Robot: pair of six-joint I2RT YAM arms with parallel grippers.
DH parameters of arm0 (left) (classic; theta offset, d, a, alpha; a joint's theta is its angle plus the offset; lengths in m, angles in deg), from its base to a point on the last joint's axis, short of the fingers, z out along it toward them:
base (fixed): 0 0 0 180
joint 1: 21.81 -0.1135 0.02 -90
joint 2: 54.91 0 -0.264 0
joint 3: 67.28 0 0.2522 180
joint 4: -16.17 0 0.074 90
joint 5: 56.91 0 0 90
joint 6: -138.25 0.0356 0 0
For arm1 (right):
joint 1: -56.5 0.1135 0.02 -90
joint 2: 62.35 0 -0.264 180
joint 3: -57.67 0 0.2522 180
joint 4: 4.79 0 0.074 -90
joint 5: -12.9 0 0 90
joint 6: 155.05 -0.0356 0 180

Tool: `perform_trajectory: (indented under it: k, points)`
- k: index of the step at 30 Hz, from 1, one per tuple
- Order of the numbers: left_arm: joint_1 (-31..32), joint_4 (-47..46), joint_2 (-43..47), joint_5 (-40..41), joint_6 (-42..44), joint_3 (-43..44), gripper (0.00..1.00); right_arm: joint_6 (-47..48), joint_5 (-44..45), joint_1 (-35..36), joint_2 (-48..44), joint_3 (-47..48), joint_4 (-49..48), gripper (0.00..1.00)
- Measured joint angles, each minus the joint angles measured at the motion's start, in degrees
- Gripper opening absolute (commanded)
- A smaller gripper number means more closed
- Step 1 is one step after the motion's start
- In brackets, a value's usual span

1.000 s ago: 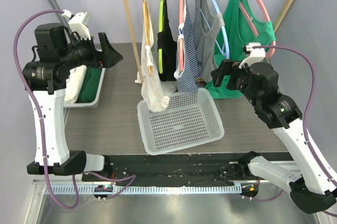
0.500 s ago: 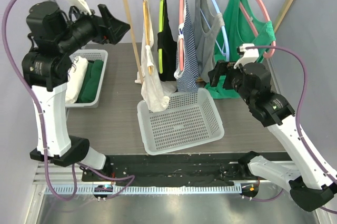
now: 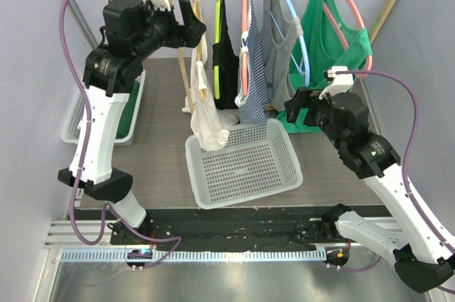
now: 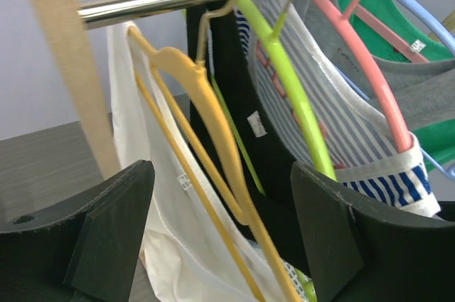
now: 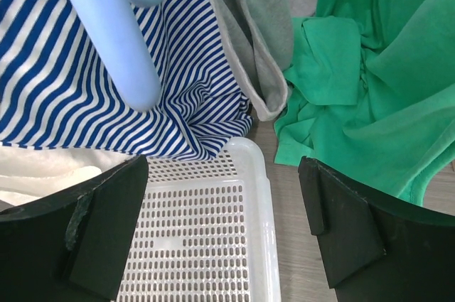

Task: Remove the tank top from the hanger
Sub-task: Pick up the hanger from the clothesline.

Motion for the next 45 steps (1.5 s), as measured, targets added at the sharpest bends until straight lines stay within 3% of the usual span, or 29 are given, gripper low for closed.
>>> perform_trajectory:
  k: [13, 16, 17, 18, 20, 25, 29, 35, 45]
  points:
    - [4.1, -2.7, -0.1, 8.1, 3.9, -0.1, 0.79, -0.7, 0.0, 0.0, -1.1, -2.4, 0.1, 0.90]
    - [4.9, -3.0, -0.5, 10.6, 5.3, -0.4, 0.68, -0.7, 0.0, 0.0, -1.8, -2.4, 0.1, 0.88]
    - [5.2, -3.2, -0.7, 11.3, 5.8, -0.5, 0.59, -0.7, 0.0, 0.0, -2.1, -2.4, 0.1, 0.88]
    - [5.5, -3.3, -0.9, 12.0, 6.3, -0.7, 0.55, -0.7, 0.0, 0.0, -2.3, -2.4, 0.1, 0.87]
    - [5.7, -3.6, -1.1, 13.0, 7.0, -1.4, 0.48, -0.8, 0.0, 0.0, -2.7, -2.4, 0.1, 0.87]
    - [5.9, -4.3, -1.4, 15.2, 8.5, -3.6, 0.42, -0.9, 0.0, 0.0, -2.8, -2.4, 0.4, 0.86]
    - [5.9, -4.7, -1.4, 16.8, 9.5, -4.6, 0.21, -0.9, 0.0, 0.0, -2.8, -2.3, 0.8, 0.83]
    - [5.9, -6.2, -1.4, 19.5, 11.2, -6.1, 0.01, -1.3, -0.1, 0.0, -2.8, -1.4, 1.0, 0.80]
    - [5.9, -6.7, -1.4, 20.6, 12.7, -6.2, 0.00, -2.1, -0.5, 0.0, -2.7, -1.4, 1.0, 0.69]
